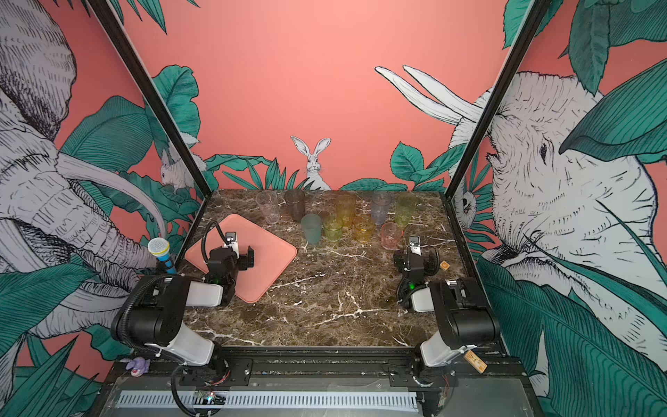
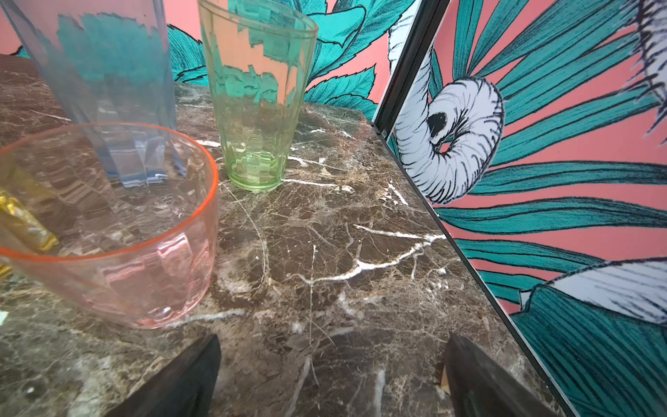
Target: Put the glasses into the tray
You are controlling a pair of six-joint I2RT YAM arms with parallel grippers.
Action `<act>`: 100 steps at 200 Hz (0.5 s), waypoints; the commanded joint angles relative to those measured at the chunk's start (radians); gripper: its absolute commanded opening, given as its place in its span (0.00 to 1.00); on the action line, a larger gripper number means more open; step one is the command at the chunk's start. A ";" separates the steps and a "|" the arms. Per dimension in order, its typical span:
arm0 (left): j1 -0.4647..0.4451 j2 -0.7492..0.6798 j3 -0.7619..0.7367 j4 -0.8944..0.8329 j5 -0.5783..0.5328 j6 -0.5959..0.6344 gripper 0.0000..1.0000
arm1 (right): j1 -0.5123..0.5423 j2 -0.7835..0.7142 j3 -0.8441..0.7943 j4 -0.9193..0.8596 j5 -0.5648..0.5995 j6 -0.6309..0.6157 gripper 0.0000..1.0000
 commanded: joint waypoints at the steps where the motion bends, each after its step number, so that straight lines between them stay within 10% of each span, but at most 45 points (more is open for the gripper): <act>1: 0.004 -0.019 0.008 0.005 -0.005 -0.008 1.00 | -0.005 -0.002 0.015 0.020 0.007 0.013 0.99; 100: 0.004 -0.019 0.010 0.004 -0.005 -0.008 0.99 | -0.014 -0.005 0.024 0.001 -0.006 0.022 0.99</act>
